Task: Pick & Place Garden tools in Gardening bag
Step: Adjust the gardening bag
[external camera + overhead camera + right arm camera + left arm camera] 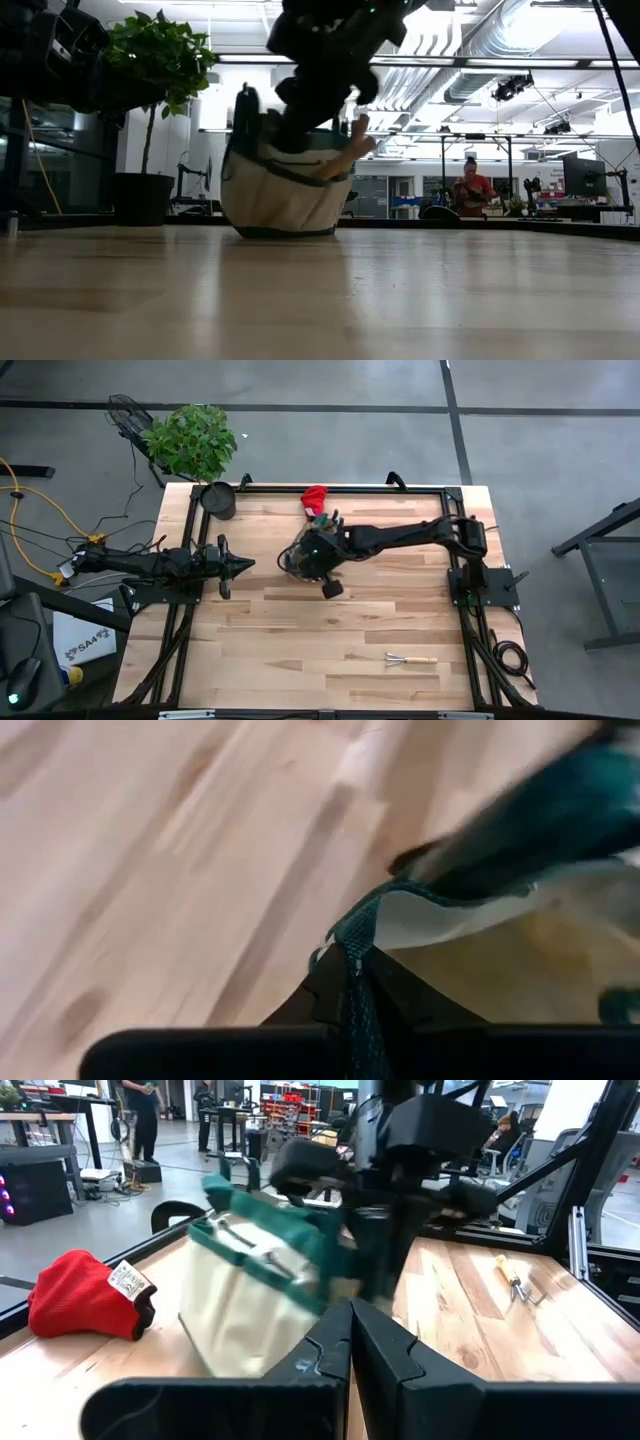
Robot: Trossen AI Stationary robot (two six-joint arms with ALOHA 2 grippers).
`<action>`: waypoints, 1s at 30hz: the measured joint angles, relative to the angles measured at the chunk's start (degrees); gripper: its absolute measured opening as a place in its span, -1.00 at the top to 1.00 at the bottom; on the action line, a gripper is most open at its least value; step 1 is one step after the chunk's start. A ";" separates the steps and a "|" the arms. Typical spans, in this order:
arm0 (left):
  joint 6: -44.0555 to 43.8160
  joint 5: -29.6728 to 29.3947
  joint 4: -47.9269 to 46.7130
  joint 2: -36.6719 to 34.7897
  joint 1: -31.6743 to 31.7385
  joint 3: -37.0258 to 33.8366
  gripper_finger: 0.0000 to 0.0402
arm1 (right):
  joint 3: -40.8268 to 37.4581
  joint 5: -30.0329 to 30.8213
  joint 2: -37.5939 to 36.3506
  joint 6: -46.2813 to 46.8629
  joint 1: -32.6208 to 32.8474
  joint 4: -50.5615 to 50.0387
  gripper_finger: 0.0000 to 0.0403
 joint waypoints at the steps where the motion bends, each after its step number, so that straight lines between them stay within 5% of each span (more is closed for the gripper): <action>1: -0.01 0.02 0.00 0.00 0.02 0.00 0.98 | -0.02 -0.84 -0.60 -0.78 0.01 -1.78 0.96; 18: -0.02 0.02 0.01 0.00 0.01 0.00 0.98 | -0.07 2.87 -9.85 -9.13 0.11 -24.48 0.97; 30: -0.02 0.02 0.00 0.00 0.00 0.00 0.98 | -3.77 7.03 -9.90 -6.55 0.13 -28.73 0.98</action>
